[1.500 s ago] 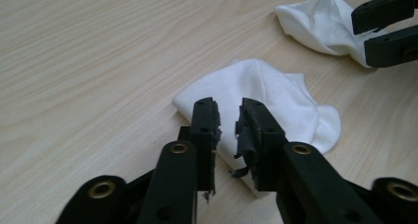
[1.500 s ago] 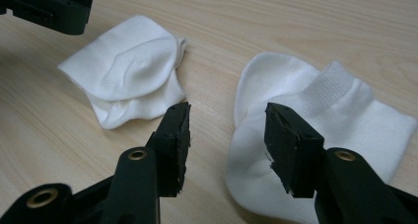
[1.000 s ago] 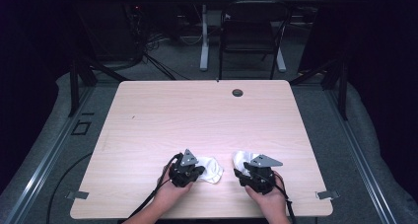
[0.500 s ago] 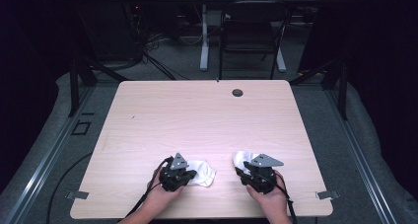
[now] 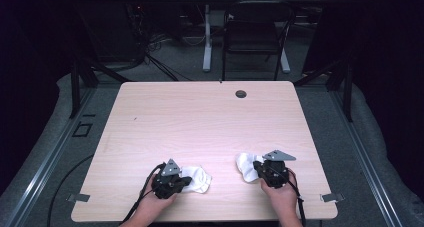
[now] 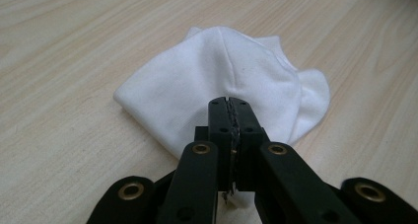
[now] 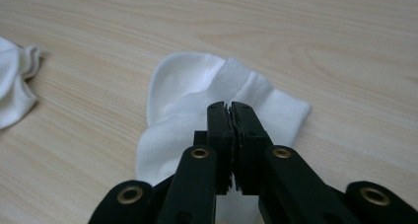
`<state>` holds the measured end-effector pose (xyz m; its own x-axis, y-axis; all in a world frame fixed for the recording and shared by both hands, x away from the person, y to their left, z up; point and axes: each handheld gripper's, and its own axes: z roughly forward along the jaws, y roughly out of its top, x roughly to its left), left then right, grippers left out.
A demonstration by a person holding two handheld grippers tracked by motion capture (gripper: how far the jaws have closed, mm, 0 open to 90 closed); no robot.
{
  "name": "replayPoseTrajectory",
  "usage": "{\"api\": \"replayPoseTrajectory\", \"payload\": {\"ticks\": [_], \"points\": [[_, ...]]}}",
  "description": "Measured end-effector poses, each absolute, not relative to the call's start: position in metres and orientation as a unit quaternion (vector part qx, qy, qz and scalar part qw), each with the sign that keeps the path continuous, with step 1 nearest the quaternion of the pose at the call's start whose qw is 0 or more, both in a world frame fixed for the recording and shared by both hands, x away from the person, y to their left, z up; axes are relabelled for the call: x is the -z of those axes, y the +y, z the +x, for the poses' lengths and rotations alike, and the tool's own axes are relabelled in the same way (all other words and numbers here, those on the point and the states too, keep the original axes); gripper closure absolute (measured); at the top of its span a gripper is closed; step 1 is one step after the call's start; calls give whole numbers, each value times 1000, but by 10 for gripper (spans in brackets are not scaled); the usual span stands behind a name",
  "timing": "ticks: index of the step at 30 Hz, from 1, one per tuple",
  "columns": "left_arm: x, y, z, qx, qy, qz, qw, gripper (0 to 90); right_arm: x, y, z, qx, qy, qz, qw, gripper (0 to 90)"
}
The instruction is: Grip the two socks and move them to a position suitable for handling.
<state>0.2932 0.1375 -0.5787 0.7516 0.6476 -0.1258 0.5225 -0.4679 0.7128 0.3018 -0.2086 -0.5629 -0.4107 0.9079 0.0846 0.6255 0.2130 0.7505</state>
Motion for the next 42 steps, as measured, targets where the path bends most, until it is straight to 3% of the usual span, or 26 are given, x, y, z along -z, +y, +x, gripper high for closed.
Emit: {"api": "replayPoseTrajectory", "payload": {"ticks": [17,42], "points": [[580,139,293,-81,343,850,391,874,576,-177,322,-348,785,487,158,900],[581,137,292,-88,339,851,391,868,577,-81,363,-359,820,424,139,900]]}}
